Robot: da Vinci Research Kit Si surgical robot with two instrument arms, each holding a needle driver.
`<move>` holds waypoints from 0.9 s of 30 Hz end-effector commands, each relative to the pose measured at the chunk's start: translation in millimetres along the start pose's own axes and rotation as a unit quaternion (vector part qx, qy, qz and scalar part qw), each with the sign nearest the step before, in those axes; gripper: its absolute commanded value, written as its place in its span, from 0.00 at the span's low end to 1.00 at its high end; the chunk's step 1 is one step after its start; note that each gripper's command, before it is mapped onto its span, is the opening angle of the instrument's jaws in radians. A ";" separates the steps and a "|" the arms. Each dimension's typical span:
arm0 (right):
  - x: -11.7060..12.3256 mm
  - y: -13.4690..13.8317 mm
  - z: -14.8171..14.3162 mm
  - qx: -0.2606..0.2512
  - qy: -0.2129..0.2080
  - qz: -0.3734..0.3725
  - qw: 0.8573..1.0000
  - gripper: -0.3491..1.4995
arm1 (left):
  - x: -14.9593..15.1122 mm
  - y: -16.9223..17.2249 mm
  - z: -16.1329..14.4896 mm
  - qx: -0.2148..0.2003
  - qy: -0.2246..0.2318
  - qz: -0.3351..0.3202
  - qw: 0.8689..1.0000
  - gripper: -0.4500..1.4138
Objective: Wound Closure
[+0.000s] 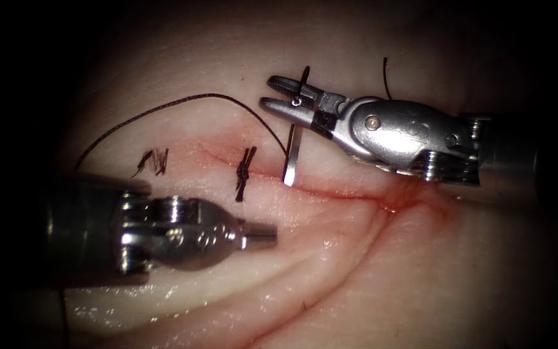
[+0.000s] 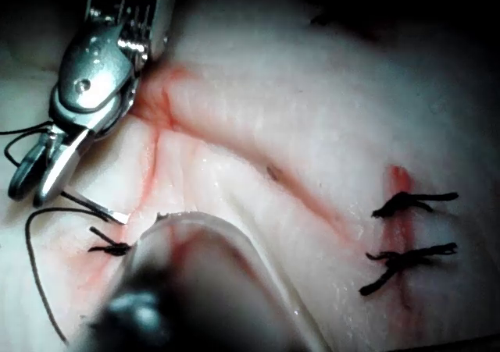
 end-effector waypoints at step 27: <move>-0.6 0.6 1.2 0.003 0.015 0.090 0.996 0.00 | 0.0 0.2 1.3 0.004 -0.001 -0.002 1.000 0.01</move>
